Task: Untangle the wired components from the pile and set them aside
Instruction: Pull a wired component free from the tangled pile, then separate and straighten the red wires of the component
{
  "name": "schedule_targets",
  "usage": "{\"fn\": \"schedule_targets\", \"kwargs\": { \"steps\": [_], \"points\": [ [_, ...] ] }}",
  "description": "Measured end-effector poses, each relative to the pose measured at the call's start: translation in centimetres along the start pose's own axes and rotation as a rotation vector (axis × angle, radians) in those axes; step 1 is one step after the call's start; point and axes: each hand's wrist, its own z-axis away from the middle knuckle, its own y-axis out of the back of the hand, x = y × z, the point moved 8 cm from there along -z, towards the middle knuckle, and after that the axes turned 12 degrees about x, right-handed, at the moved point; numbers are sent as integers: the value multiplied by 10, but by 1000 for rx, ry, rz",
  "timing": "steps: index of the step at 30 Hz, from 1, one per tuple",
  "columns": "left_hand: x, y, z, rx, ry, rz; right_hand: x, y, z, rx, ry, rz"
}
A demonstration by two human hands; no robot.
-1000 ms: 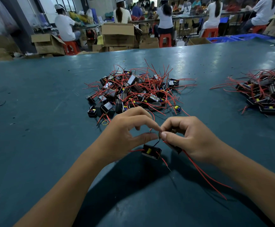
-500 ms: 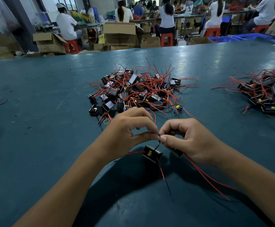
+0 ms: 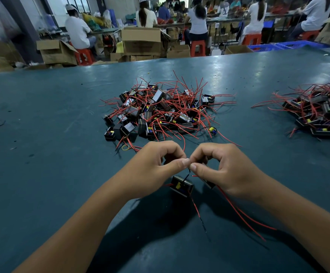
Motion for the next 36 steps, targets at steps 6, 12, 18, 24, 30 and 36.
{"fn": "schedule_targets", "kwargs": {
  "steps": [6,12,18,24,30,36],
  "points": [
    [-17,-7,4,18,286,185,-1,0,1,20,49,51],
    [-27,-13,6,50,434,325,-2,1,1,33,78,87],
    [-32,-16,8,61,503,362,-5,0,2,25,105,98],
    [-35,-18,10,20,560,447,-2,1,1,29,91,98],
    [-18,7,-2,109,197,202,0,6,0,48,63,64],
    [-2,8,-3,80,-72,-3,3,7,-1,48,31,37]
  ]
}}
